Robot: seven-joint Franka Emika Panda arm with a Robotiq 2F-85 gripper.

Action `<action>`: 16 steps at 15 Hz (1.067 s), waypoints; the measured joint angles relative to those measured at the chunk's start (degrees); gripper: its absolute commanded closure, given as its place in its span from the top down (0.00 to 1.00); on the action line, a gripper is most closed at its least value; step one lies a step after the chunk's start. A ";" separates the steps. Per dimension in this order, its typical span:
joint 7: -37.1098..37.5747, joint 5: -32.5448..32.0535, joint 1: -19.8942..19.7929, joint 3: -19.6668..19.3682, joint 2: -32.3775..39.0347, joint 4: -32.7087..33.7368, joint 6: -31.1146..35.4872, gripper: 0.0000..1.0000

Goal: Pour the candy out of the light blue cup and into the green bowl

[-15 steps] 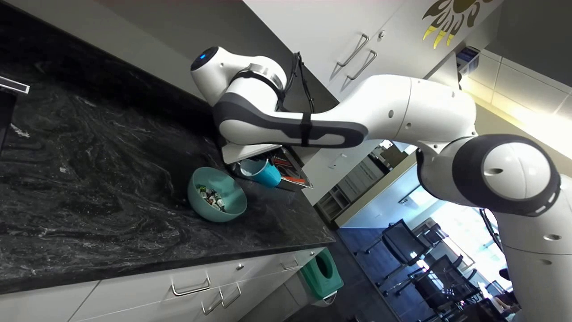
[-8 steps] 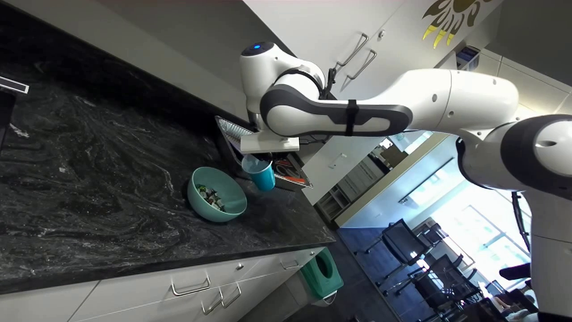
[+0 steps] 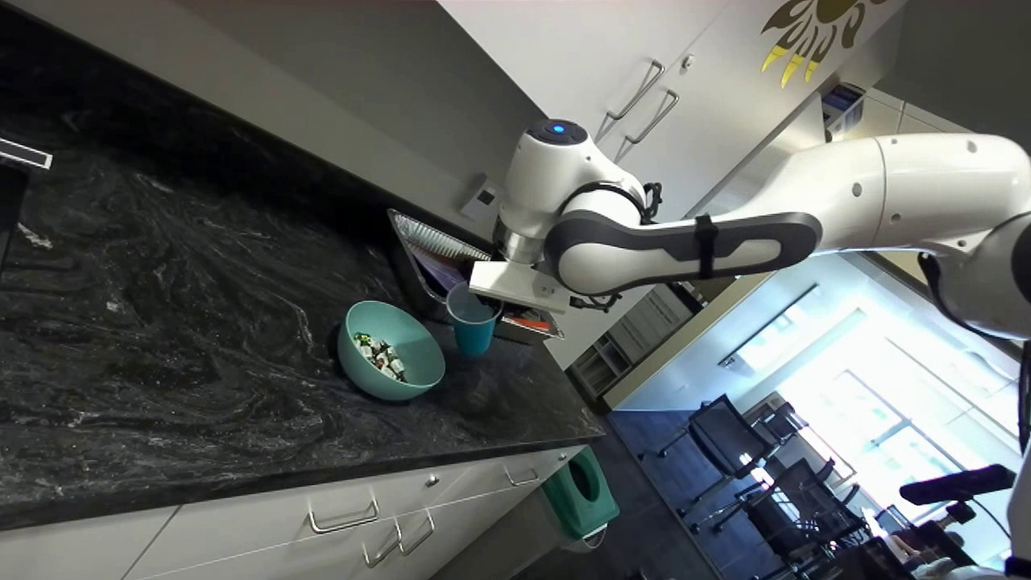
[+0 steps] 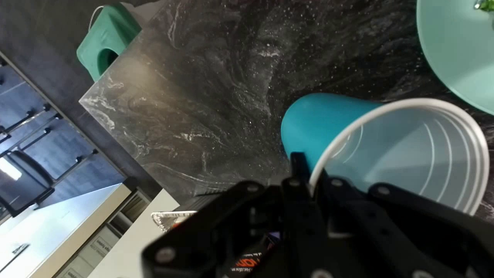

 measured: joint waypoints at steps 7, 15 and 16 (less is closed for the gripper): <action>3.63 4.71 -2.04 -4.60 -9.73 -16.76 17.25 0.01; 3.62 11.59 -2.89 -7.68 -13.04 -25.21 30.66 0.01; 3.62 11.67 -2.83 -8.01 -13.04 -25.54 31.73 0.01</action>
